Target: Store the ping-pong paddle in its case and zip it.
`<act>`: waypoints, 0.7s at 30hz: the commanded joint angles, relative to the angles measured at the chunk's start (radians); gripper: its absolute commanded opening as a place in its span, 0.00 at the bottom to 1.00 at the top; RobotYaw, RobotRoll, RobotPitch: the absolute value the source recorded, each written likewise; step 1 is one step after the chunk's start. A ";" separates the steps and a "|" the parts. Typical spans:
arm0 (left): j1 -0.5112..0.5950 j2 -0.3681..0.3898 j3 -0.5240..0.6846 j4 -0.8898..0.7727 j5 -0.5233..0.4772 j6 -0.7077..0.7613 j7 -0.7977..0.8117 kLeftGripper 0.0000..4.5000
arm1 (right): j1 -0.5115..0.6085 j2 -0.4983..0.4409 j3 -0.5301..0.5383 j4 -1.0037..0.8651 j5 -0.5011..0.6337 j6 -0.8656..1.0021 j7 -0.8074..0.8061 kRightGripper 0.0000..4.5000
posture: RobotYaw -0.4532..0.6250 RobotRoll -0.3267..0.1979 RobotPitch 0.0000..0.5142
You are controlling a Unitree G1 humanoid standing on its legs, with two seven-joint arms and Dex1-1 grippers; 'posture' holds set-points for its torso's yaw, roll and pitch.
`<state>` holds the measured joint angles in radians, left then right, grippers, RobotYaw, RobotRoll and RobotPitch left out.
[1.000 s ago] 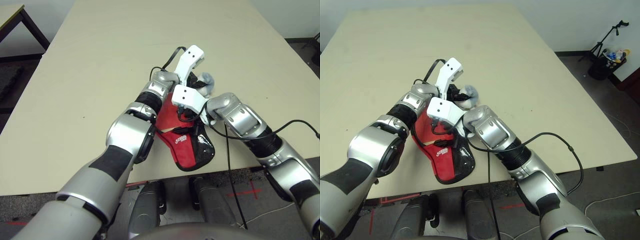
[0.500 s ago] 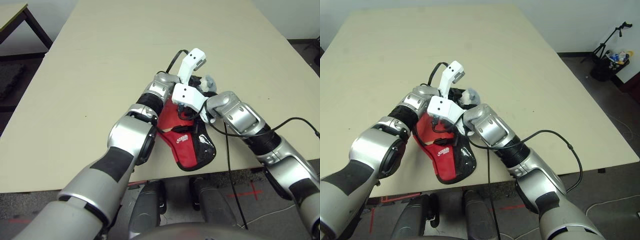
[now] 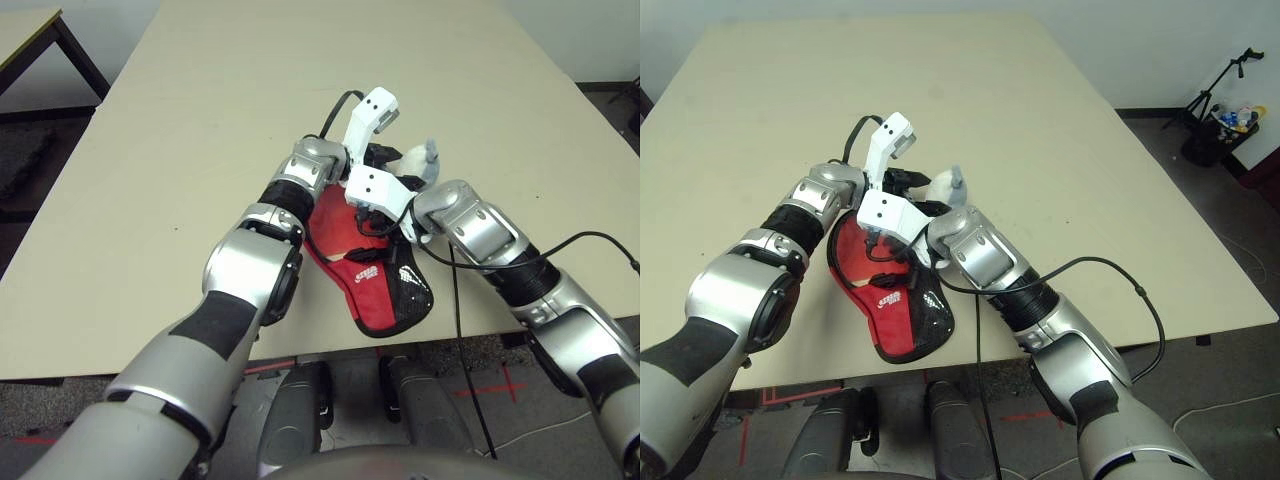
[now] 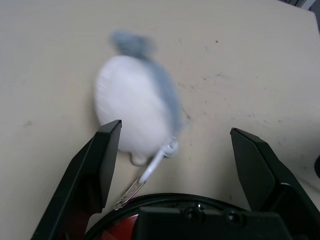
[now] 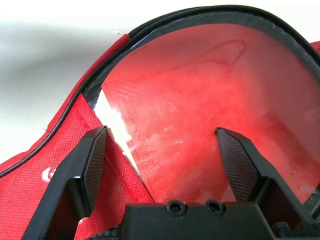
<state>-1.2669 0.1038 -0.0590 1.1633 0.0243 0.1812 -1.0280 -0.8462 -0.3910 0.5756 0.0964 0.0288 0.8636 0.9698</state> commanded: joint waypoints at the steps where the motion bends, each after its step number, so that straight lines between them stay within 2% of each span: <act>1: 0.000 0.011 0.000 -0.035 -0.015 0.021 -0.026 0.99 | 0.032 0.002 0.048 0.089 -0.034 0.021 -0.012 1.00 | 0.39 0.62 0.29; 10: 0.041 0.085 -0.027 -0.129 -0.014 0.070 -0.081 0.99 | 0.023 0.008 0.042 0.115 -0.041 0.002 -0.010 1.00 | 0.40 0.62 0.28; 17: 0.142 0.180 -0.084 -0.200 0.018 0.077 -0.107 0.99 | 0.018 0.013 0.035 0.130 -0.045 -0.003 -0.012 1.00 | 0.39 0.62 0.27; 21: 0.192 0.201 -0.105 -0.220 0.027 0.074 -0.108 0.99 | 0.017 0.012 0.031 0.131 -0.047 -0.002 -0.013 1.00 | 0.39 0.62 0.26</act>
<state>-1.0957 0.3032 -0.1408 0.9650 0.0382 0.2544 -1.1310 -0.8611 -0.3713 0.5709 0.1628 0.0104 0.8342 0.9697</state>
